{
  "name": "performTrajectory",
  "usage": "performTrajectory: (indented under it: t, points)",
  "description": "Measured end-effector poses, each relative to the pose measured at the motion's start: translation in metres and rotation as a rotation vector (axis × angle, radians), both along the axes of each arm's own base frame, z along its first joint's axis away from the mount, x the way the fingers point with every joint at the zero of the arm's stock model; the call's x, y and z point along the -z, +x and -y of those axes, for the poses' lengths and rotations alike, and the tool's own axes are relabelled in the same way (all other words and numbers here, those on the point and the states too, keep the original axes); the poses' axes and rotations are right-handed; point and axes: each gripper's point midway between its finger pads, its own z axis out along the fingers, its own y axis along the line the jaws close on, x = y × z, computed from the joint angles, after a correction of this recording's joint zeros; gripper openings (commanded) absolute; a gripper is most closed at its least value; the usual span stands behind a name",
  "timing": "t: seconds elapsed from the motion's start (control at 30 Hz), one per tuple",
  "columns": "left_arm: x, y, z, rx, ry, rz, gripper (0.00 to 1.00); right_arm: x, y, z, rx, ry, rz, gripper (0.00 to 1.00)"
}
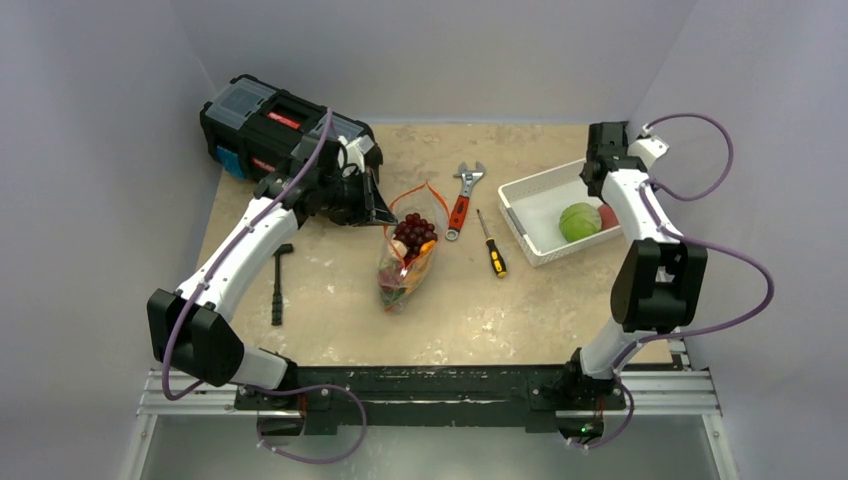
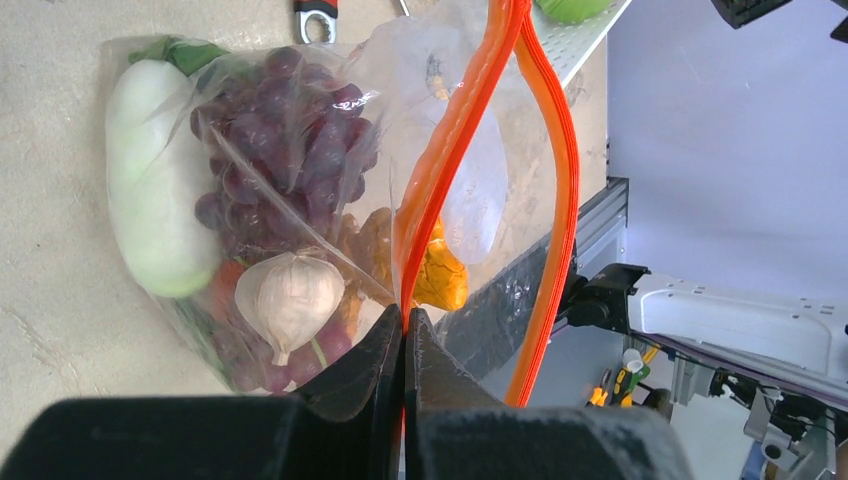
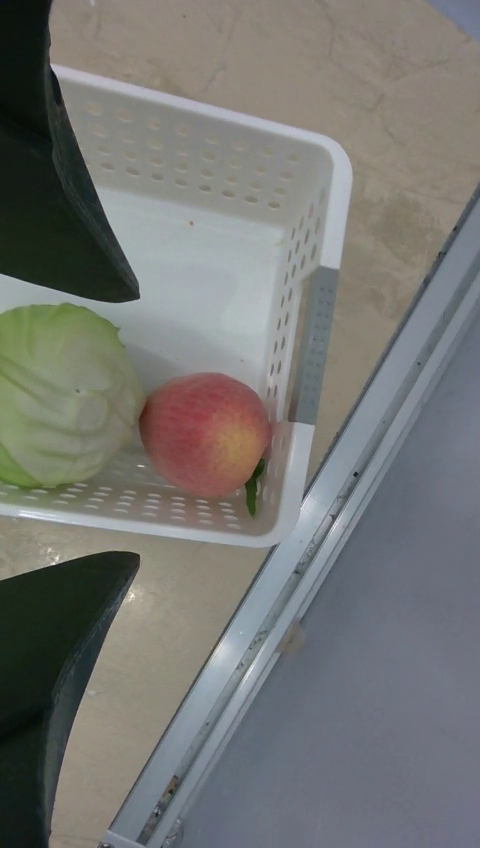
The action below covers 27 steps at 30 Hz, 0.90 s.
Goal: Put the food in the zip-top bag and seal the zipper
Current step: Pick up the fake fruit from the bin.
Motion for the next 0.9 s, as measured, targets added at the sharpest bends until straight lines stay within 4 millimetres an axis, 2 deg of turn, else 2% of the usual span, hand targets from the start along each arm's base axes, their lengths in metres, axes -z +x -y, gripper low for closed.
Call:
performTrajectory:
  t: [0.23, 0.47, 0.63, 0.9]
  points:
    - [-0.001, -0.001, 0.001, 0.007, -0.008, -0.003, 0.00, 0.023, 0.005, 0.016, 0.036, 0.062, -0.032, 0.89]
    - [-0.002, -0.002, 0.002, 0.015, -0.014, -0.006, 0.00, 0.033, 0.025, 0.021, 0.035, 0.093, -0.039, 0.89]
    - [-0.002, -0.003, 0.002, 0.015, -0.015, -0.006, 0.00, 0.049, 0.024, 0.020, 0.039, 0.106, -0.076, 0.90]
    - [-0.001, -0.003, 0.002, 0.016, -0.015, -0.007, 0.00, 0.058, 0.016, 0.026, 0.057, 0.112, -0.101, 0.89]
